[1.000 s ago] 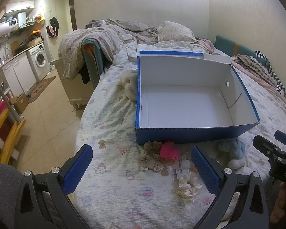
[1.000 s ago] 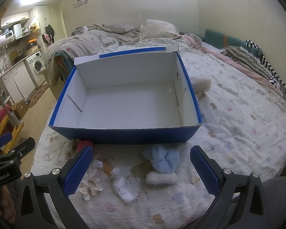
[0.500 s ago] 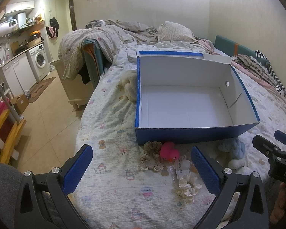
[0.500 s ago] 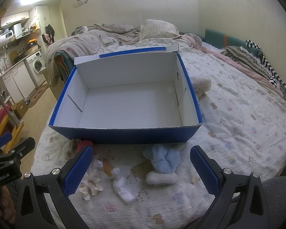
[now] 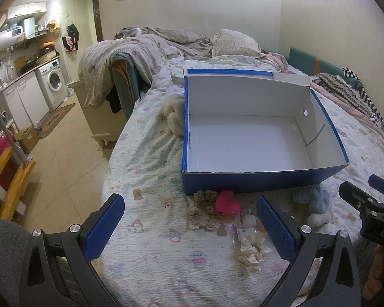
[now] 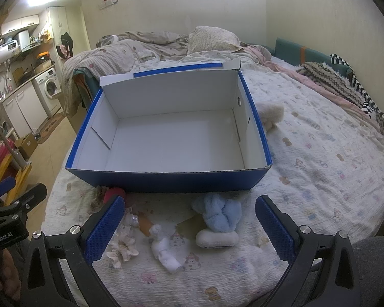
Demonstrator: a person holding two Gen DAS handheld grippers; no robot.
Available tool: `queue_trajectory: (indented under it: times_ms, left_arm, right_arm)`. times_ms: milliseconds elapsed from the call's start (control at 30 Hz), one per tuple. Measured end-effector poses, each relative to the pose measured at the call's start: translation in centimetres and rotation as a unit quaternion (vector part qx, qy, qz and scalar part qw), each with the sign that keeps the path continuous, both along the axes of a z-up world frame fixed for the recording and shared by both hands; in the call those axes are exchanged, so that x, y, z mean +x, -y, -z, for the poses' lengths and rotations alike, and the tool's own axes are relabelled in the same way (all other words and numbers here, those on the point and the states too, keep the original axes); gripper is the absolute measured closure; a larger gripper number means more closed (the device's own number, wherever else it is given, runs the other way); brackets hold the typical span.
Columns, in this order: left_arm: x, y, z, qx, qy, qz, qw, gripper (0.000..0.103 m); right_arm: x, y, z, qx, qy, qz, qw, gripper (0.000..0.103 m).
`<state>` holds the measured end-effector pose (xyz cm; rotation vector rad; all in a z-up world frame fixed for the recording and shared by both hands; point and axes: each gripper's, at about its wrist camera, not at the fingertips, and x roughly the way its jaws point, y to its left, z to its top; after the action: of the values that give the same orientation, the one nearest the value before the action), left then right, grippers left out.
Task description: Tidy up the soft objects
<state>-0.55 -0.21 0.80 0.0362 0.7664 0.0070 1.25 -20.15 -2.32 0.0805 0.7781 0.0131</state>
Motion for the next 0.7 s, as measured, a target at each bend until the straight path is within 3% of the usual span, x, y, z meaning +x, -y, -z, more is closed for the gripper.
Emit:
queue_trajectory:
  times_ms: [500, 700]
  left_arm:
    - [-0.01, 0.48, 0.10, 0.006, -0.001, 0.009, 0.9999, 0.000]
    - [0.58, 0.66, -0.54, 0.013, -0.011, 0.026, 0.9995, 0.000]
  right_arm:
    - [-0.02, -0.10, 0.01, 0.004, -0.003, 0.000, 1.000, 0.000]
    - [0.63, 0.57, -0.65, 0.030, -0.021, -0.012, 0.999, 0.000]
